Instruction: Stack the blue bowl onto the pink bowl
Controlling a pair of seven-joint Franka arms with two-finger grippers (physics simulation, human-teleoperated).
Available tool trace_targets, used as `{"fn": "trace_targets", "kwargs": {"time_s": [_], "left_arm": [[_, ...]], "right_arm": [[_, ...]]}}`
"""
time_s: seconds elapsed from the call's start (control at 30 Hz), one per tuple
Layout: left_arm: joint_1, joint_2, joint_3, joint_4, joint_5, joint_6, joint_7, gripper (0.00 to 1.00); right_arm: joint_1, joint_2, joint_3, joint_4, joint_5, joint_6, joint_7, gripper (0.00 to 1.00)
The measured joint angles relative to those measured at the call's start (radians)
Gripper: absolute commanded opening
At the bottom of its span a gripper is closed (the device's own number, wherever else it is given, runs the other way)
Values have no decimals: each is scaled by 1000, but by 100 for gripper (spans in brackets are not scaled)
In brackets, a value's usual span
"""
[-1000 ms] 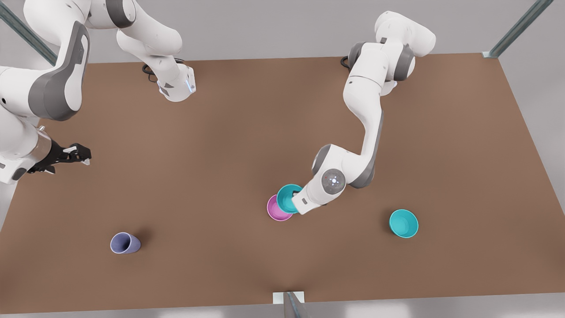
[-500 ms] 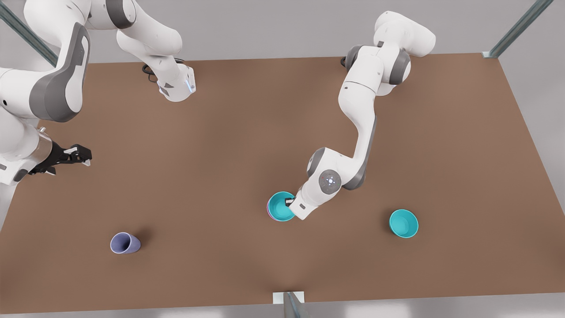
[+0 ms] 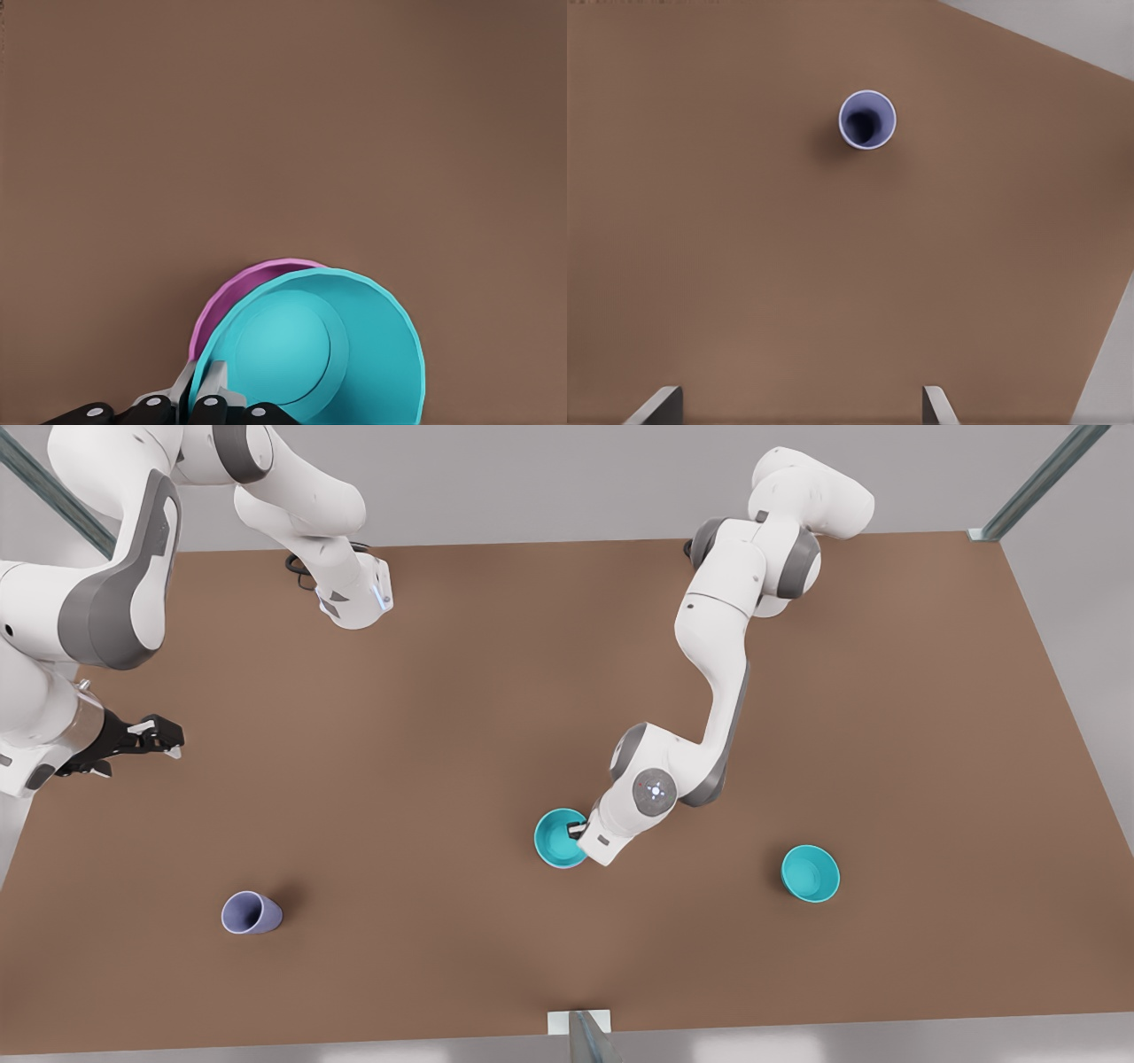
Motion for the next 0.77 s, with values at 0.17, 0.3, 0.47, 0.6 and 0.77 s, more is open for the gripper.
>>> {"fn": "trace_targets", "kwargs": {"time_s": [0.17,0.3,0.47,0.6,0.77], "left_arm": [[6,-2,0,-1,-37,3,4,100],[15,-171,51,2,61,-190,23,100],[30,-450,167,4,350,-633,103,100],[500,-698,-320,-155,485,-772,172,100],[617,-807,-426,-259,596,-795,263,100]], "right_arm": [[0,0,0,0,0,0,0,100],[1,8,0,0,0,0,-1,100],[1,12,1,0,1,0,-1,100],[1,12,1,0,1,0,-1,100],[0,14,1,0,1,0,-2,100]]}}
